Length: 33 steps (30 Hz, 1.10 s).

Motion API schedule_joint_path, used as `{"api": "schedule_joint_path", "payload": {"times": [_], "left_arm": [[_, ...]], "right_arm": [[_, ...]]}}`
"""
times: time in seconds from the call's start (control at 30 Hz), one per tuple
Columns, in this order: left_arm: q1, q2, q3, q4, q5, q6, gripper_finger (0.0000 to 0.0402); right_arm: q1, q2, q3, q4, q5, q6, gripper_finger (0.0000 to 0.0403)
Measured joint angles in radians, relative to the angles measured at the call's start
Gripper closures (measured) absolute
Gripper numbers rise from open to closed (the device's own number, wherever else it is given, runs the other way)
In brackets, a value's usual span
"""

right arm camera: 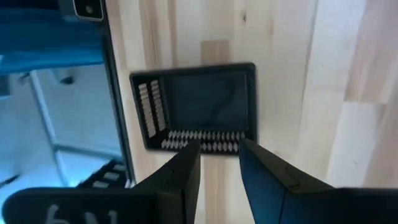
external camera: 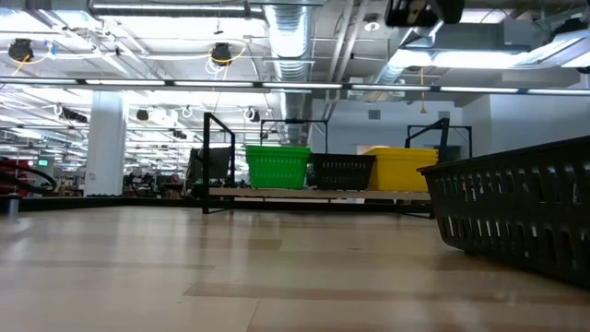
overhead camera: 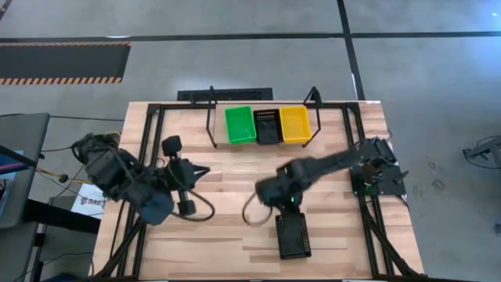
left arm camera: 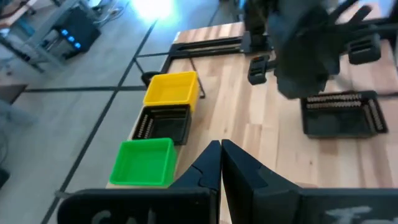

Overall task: Stack baskets on shelf by color
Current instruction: Stack the black bin on top of the black bin

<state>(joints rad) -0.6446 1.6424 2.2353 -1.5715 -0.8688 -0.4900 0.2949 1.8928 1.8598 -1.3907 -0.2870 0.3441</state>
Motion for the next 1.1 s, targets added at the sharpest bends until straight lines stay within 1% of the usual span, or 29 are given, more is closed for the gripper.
{"api": "schedule_joint_path", "payload": {"times": [0.13, 0.2, 0.3, 0.4, 0.5, 0.63, 0.93, 1.1], "left_arm": [[-0.021, 0.000, 0.000, 0.000, -0.001, 0.012, 0.0401], [-0.026, 0.000, 0.000, 0.001, -0.002, 0.017, 0.0401], [-0.030, 0.001, 0.000, 0.000, -0.001, 0.024, 0.0401], [-0.030, 0.001, 0.000, 0.000, -0.001, 0.024, 0.0401], [-0.029, 0.001, 0.000, 0.000, -0.001, 0.024, 0.0401], [-0.030, 0.001, 0.000, 0.000, -0.001, 0.018, 0.0401], [-0.029, 0.001, 0.000, 0.000, -0.002, 0.010, 0.0401], [-0.029, 0.001, 0.000, 0.000, -0.002, 0.008, 0.0401]], "right_arm": [[0.084, 0.039, 0.000, 0.076, 0.077, 0.096, 0.0269], [0.108, 0.067, 0.002, 0.092, 0.080, 0.137, 0.0266], [0.133, 0.110, 0.001, 0.074, 0.087, 0.156, 0.0253], [0.143, 0.141, -0.011, 0.012, 0.110, 0.157, 0.0231], [0.143, 0.152, -0.061, -0.018, 0.133, 0.143, 0.0206], [0.127, 0.145, -0.137, 0.029, 0.140, 0.128, 0.0186], [0.093, 0.130, -0.265, 0.218, 0.160, 0.071, 0.0194], [0.072, 0.131, -0.339, 0.286, 0.158, 0.039, 0.0195]]}}
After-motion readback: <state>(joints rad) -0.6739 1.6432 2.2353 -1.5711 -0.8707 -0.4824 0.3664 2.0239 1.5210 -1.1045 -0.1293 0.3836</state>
